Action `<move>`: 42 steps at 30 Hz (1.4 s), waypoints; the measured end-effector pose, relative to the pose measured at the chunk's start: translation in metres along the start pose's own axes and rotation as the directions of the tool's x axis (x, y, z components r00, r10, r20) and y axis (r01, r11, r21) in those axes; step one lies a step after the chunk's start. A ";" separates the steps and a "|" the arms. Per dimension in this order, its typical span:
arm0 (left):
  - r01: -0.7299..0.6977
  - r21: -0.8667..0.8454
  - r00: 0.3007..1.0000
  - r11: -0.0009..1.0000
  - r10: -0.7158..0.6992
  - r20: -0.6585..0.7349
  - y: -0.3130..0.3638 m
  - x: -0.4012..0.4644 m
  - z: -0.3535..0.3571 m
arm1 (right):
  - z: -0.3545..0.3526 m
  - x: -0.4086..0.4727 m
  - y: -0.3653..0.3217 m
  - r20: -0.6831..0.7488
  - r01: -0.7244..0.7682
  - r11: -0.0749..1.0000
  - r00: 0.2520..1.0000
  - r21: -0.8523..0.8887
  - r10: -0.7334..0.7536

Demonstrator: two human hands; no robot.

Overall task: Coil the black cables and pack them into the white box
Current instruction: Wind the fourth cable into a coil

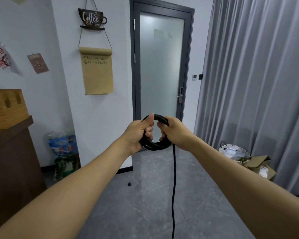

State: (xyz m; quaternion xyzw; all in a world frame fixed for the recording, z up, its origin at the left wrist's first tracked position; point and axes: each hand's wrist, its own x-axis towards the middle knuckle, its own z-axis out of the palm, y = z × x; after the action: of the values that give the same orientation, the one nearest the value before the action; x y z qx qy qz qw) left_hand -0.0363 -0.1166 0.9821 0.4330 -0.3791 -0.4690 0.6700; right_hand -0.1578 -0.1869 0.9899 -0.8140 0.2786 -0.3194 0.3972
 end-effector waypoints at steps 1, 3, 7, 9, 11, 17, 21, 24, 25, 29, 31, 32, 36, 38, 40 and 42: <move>0.008 0.013 1.000 1.000 -0.008 0.002 0.000 0.000 -0.001 | 0.001 0.000 0.001 0.006 0.001 1.000 1.000 0.009 -0.001; 0.024 0.036 1.000 0.999 -0.024 0.001 -0.001 0.000 -0.001 | 0.001 -0.001 0.003 0.034 -0.004 0.999 0.999 0.045 0.002; 0.072 0.023 0.996 0.997 -0.071 -0.050 -0.003 0.000 -0.003 | -0.002 -0.007 0.006 0.163 -0.169 0.972 0.976 0.166 0.142; 0.078 0.038 0.993 0.996 -0.074 -0.097 -0.001 0.002 -0.008 | -0.005 -0.014 0.008 0.308 -0.335 0.929 0.910 0.155 0.276; 0.075 0.059 0.986 0.995 -0.066 -0.150 0.001 0.003 -0.013 | -0.009 -0.019 0.014 0.375 -0.382 0.916 0.872 0.122 0.314; 0.011 0.013 0.919 1.000 -0.006 -0.394 0.010 0.008 -0.035 | -0.025 -0.013 0.045 0.127 -0.302 0.951 0.948 0.061 0.292; -0.027 0.053 0.823 0.998 0.053 -0.566 0.019 0.009 -0.057 | -0.035 -0.014 0.069 -0.046 -0.253 0.963 0.965 0.091 0.258; -0.032 0.089 0.737 0.996 0.083 -0.671 0.023 0.009 -0.070 | -0.042 -0.016 0.081 -0.189 -0.225 0.969 0.952 0.101 0.240; -0.034 0.096 0.717 0.995 0.091 -0.692 0.024 0.009 -0.072 | -0.043 -0.016 0.083 -0.226 -0.209 0.974 0.948 0.091 0.224; -0.099 0.168 0.650 0.981 0.192 -0.736 0.030 0.012 -0.076 | -0.040 -0.014 0.073 -0.337 -0.082 0.989 0.941 -0.124 0.036; -0.107 0.295 0.611 0.949 0.297 -0.734 0.031 0.013 -0.075 | -0.038 -0.011 0.062 -0.293 -0.019 0.943 0.952 -0.331 -0.083; -0.094 0.376 0.595 0.922 0.355 -0.721 0.031 0.014 -0.074 | -0.037 -0.009 0.053 -0.236 0.024 0.899 0.961 -0.438 -0.140; -0.004 0.651 0.598 0.759 0.524 -0.607 0.027 0.020 -0.062 | -0.022 0.000 0.011 0.076 0.214 0.694 0.972 -0.688 -0.225; 0.046 0.736 0.625 0.675 0.556 -0.548 0.024 0.020 -0.052 | -0.012 0.002 -0.011 0.161 0.302 0.689 0.951 -0.659 -0.263; 0.047 0.785 0.673 0.617 0.561 -0.482 0.020 0.020 -0.043 | -0.006 0.003 -0.027 0.184 0.345 0.742 0.938 -0.575 -0.293; -0.002 0.789 0.737 0.614 0.535 -0.414 0.017 0.018 -0.034 | -0.003 0.004 -0.037 0.169 0.360 0.786 0.932 -0.502 -0.319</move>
State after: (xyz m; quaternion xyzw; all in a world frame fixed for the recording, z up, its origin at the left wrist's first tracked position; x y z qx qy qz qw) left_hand 0.0052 -0.1232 0.9882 0.7284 -0.3607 0.0106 0.5824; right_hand -0.1502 -0.1713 1.0232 -0.9392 0.1888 -0.2665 0.1060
